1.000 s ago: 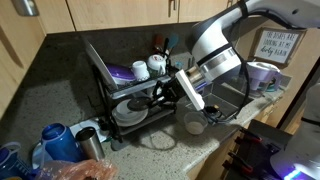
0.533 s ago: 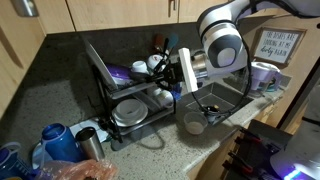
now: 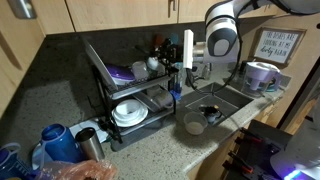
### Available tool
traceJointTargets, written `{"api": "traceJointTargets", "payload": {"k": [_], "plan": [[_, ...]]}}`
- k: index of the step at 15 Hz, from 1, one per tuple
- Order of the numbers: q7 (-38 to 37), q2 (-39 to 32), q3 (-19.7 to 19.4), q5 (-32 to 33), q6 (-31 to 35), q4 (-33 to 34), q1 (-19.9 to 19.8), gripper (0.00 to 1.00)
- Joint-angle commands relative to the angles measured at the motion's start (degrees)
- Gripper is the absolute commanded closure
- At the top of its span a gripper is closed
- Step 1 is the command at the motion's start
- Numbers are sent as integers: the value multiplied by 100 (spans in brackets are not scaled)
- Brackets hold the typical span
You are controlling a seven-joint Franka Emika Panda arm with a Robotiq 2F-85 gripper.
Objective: Take the cover off the bowl and put in on the rack
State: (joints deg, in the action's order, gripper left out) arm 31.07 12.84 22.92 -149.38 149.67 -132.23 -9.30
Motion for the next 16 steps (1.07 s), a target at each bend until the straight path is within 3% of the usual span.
{"api": "traceJointTargets", "payload": {"k": [1, 10, 11, 16], "plan": [[-230, 21, 377, 0, -328, 46, -357, 96], [-118, -617, 1019, 0, -341, 473, -619, 96], [60, -873, 277, 0, -229, 602, 188, 96], [102, -1858, -520, 34, -158, 1288, 1072, 96]]}}
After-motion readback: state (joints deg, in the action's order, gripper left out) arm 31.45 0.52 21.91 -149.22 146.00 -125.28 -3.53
